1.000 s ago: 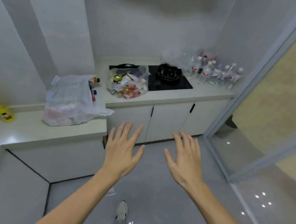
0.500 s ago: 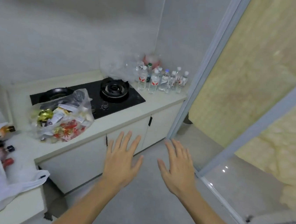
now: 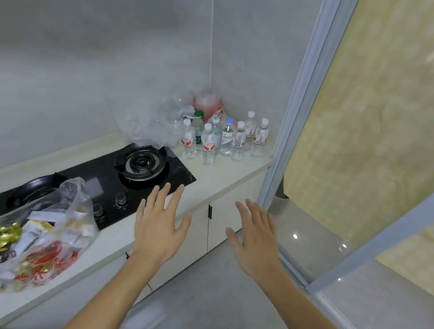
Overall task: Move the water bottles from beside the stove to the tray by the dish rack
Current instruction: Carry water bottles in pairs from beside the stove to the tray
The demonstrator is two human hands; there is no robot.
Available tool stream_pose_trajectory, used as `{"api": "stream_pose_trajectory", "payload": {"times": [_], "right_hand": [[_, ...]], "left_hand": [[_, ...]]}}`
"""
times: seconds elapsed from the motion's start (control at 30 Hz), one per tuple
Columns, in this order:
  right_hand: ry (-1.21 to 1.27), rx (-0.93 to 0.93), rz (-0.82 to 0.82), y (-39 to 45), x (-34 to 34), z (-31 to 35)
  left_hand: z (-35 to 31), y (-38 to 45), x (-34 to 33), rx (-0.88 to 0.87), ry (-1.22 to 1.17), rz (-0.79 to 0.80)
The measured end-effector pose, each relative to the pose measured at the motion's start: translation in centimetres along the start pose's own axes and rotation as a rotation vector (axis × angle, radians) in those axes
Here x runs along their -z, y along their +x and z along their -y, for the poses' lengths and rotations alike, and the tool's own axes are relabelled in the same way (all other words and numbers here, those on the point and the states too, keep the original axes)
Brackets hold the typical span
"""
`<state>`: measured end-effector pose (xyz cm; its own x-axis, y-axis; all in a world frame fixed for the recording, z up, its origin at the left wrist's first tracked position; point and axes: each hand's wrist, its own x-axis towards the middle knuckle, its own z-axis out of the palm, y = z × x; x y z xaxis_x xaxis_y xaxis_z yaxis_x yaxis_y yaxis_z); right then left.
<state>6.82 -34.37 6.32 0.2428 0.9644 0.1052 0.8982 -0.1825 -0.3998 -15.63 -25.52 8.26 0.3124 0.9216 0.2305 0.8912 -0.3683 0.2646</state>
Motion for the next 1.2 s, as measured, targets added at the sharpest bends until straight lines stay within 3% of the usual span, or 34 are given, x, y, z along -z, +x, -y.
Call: {"api": "stream_pose_trajectory", "payload": {"times": [0.27,0.57,0.93,1.2], "right_hand": [[0.041,0.028,0.048,11.5,2.3,-7.7],[0.049,0.050,0.093,22.8,0.8,-11.4],[-0.014,0.184,0.051,43.3,-1.3,-10.7],[-0.076,0.246,0.134,55.7,-4.1,-10.1]], "left_hand": [[-6.1,10.9,-4.3,0.019,0.006,0.035],[-7.1,21.7,-10.6,0.072,-0.041,0.126],[-5.5,41.4,-15.7,0.059,-0.123,0.113],[-2.6,49.7,-17.9,0.096,-0.065,0.265]]}}
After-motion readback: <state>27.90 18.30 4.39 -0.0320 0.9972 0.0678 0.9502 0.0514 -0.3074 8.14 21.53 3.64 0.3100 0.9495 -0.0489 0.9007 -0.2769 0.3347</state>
